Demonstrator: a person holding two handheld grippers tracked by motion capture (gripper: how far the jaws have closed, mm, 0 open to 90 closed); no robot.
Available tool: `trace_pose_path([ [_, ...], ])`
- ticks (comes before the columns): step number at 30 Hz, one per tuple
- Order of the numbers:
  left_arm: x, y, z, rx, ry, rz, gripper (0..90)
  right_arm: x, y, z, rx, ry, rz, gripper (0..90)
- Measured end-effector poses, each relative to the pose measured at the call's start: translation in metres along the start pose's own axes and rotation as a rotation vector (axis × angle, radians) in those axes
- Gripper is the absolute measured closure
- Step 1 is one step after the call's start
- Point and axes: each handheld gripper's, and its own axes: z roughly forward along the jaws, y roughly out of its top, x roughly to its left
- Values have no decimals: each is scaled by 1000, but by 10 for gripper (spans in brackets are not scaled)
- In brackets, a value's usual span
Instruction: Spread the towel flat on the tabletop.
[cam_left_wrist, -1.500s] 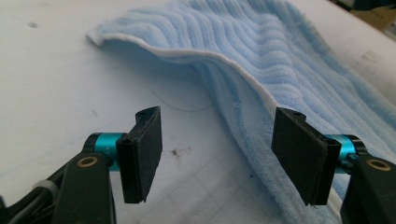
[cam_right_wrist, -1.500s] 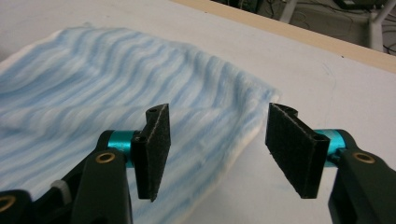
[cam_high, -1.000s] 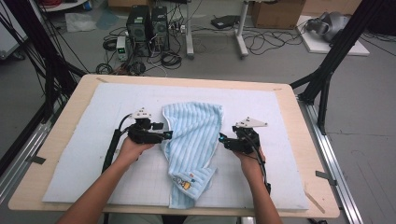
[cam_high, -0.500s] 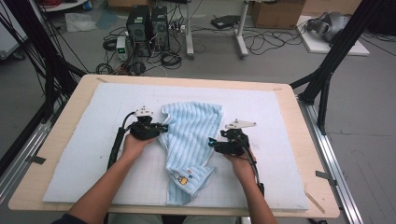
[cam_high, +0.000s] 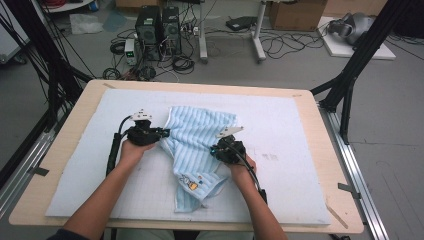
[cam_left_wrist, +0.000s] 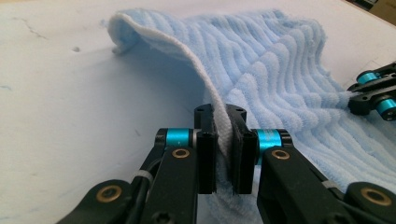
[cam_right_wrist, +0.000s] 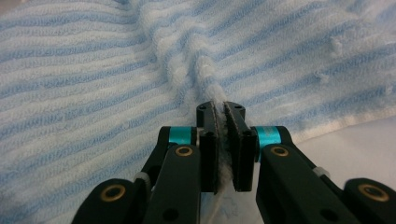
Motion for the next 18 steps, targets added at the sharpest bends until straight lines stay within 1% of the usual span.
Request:
trace_pose_path([
  [3,7,2,2,-38,19,-22,830,-5,9,8,-3,-35,-17,848],
  [4,10,3,4,-24,24,-25,830,-7,13,10,-2,-51,-21,848],
  [6,14,6,8,-29,30,-36,829,-10,21,14,-6,-78,-30,848],
  [7,15,8,10,-40,32,-42,830,-13,24,16,-6,-96,-32,847],
  [8,16,10,12,-47,32,-42,830,-17,28,18,-12,-116,-38,848],
  [9,16,11,14,-54,33,-44,830,-20,30,19,-12,-125,-38,847],
  [10,16,11,17,-69,39,-40,829,-24,32,20,-12,-141,-36,847],
  [12,15,12,24,-53,44,-42,829,-31,36,22,-20,-176,-30,847],
  [14,12,11,29,-61,47,-43,828,-38,40,25,-21,-212,-12,848],
  [15,10,11,31,-66,45,-49,818,-41,41,26,-23,-232,-14,848],
  [16,9,11,32,-66,55,-55,781,-44,42,27,-27,-248,-5,848],
  [17,9,11,33,-69,65,-69,695,-47,43,28,-26,-263,7,847],
  [18,10,11,32,-64,63,-81,619,-49,43,29,-21,-276,17,845],
])
